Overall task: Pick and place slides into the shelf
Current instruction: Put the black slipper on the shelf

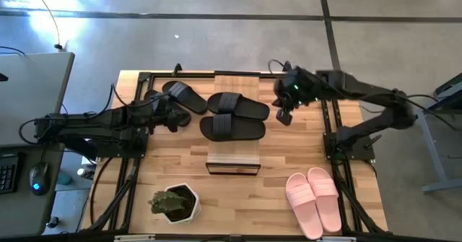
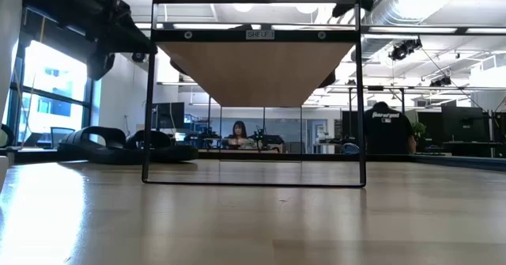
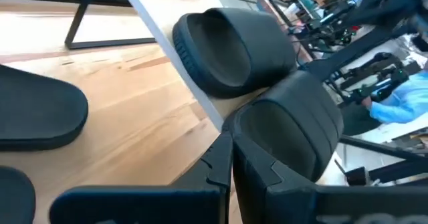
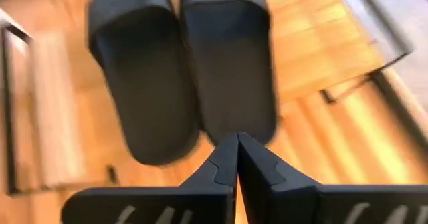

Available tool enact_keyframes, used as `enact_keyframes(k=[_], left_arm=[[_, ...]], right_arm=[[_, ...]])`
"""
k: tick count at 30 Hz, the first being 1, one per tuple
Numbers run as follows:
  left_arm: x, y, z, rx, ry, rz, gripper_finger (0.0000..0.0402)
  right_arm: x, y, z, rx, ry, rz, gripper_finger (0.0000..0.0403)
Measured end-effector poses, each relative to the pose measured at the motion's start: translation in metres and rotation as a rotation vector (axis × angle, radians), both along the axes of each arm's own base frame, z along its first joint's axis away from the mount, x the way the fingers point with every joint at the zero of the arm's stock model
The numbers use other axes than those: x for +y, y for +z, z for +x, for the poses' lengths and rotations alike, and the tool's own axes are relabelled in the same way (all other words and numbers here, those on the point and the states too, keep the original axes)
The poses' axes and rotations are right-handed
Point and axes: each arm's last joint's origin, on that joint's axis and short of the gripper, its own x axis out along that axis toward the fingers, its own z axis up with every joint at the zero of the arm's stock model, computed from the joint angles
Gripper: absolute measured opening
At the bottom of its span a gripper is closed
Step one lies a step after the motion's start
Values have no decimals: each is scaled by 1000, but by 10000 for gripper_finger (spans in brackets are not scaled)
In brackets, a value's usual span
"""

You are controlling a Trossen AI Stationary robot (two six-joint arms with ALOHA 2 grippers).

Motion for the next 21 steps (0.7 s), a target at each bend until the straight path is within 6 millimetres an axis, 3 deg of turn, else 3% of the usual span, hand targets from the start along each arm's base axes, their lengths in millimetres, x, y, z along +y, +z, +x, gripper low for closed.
enact_keyframes(k=[6,12,21], left_arm=[[7,0,-2,15,17,19,3],[17,-3,-3,33,57,11,3],[27,-13,5,90,34,-45,3]], right_arm=[[8,-44,-29,-254,-186,135,0],[9,-91,-33,-191,-327,247,0],[-1,-105,-22,-207,-374,232,0]])
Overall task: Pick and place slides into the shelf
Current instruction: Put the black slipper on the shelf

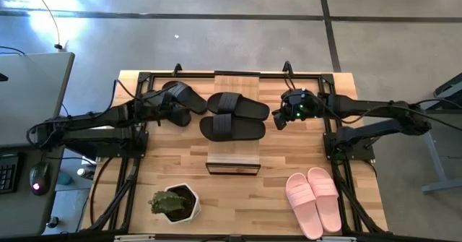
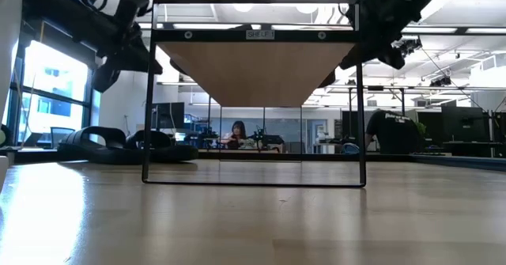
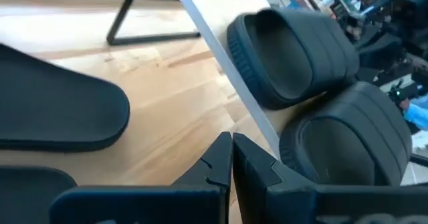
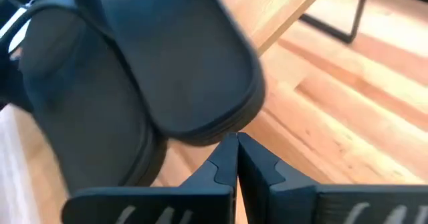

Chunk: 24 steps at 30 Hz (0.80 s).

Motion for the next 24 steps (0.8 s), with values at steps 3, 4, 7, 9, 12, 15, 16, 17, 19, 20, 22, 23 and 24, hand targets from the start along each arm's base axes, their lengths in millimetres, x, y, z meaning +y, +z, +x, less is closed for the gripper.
enact_keyframes(k=[3,4,7,9,12,15,16,17,19,20,22,23,24], left_arm=[[1,0,4,-17,-22,-2,3],[1,1,5,-27,-34,-4,3],[1,0,7,-29,-55,-13,3],[1,-1,7,-22,-64,-21,3],[1,-1,7,-29,-77,-24,3],[0,-1,8,-32,-99,-33,3],[0,-1,8,-33,-105,-36,3],[0,-1,8,-33,-108,-37,3],[0,-1,8,-34,-116,-39,3],[-1,-1,8,-35,-118,-40,3],[-1,-1,8,-35,-118,-40,3],[-1,-1,8,-34,-118,-39,3],[-1,-1,8,-33,-119,-37,3]], right_arm=[[-2,-3,2,8,5,11,0],[-3,-3,4,9,7,14,0],[-5,-7,8,11,8,21,0],[-7,-9,12,7,12,18,0],[-11,-9,16,-14,4,10,0],[-15,-8,16,-22,-18,3,0],[-17,-9,15,-20,-23,0,0],[-18,-9,15,-19,-27,0,0],[-20,-9,15,-24,-29,2,0],[-21,-9,15,-22,-33,1,0],[-23,-9,14,-18,-32,-6,0],[-24,-9,14,-19,-32,-10,0],[-24,-9,14,-18,-31,-12,0]])
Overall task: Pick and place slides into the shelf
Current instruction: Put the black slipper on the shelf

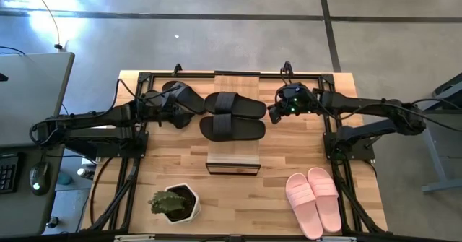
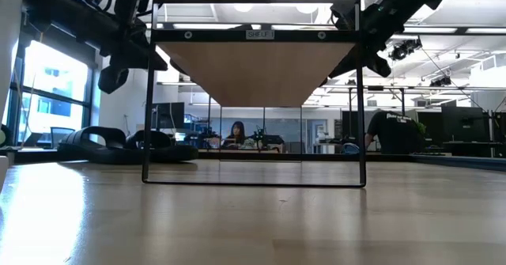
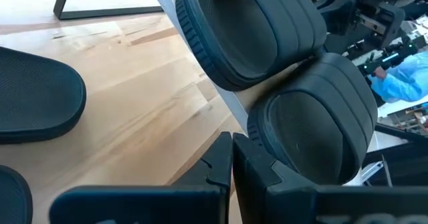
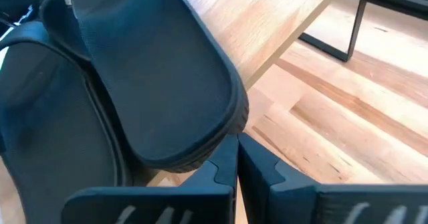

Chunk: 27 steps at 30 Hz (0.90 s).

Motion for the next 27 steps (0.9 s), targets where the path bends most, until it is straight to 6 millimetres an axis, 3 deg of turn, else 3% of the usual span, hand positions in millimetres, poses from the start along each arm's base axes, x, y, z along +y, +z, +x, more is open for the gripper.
enact_keyframes(k=[19,27], left_arm=[[-2,0,1,-12,-78,-24,3],[-3,2,0,-21,-76,-18,3]], right_arm=[[-11,4,-1,-43,7,-9,0],[-4,20,-20,-90,9,-28,0]])
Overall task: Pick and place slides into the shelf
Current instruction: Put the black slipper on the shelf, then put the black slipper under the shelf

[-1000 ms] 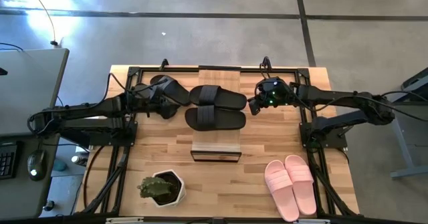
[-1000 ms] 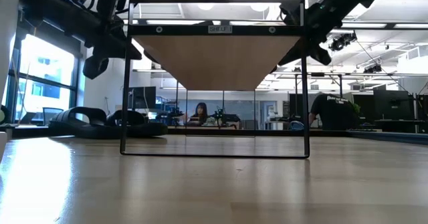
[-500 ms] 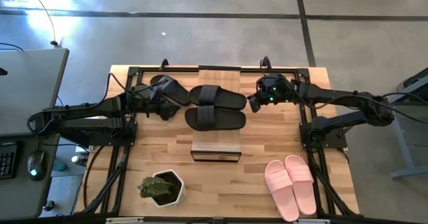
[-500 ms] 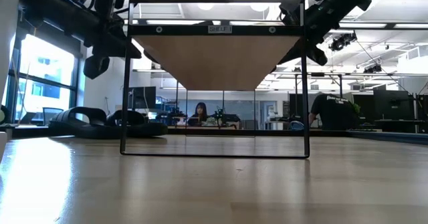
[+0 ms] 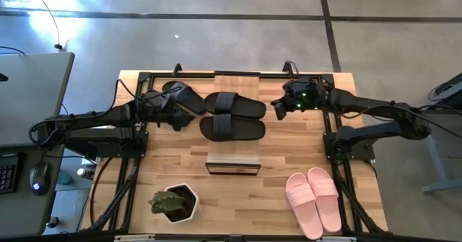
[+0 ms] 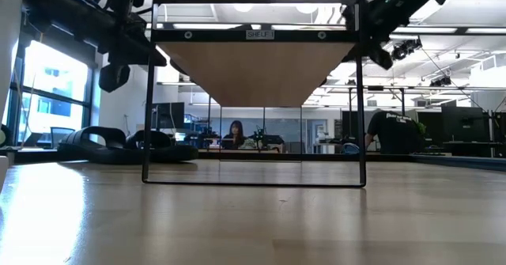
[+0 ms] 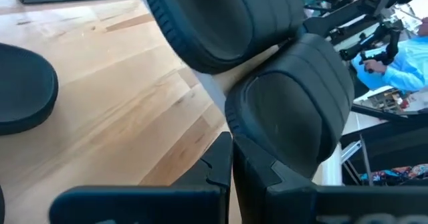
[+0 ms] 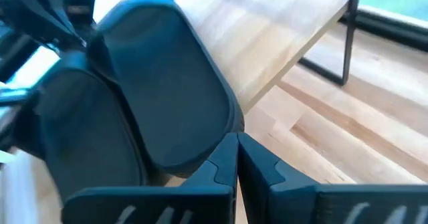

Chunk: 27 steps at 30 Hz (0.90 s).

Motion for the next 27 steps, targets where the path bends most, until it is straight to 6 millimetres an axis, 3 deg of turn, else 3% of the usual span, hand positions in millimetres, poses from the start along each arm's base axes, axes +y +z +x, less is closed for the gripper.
enact_keyframes(k=[8,16,22,27], left_arm=[[5,6,-4,35,192,64,3],[13,53,-14,252,362,133,3],[40,69,-33,489,480,-16,3],[72,54,-46,571,453,-197,3]], right_arm=[[8,20,-22,-98,-25,-13,0],[9,22,-24,-107,-15,-27,0],[10,22,-24,-112,26,-7,0],[11,22,-23,-118,88,7,0]])
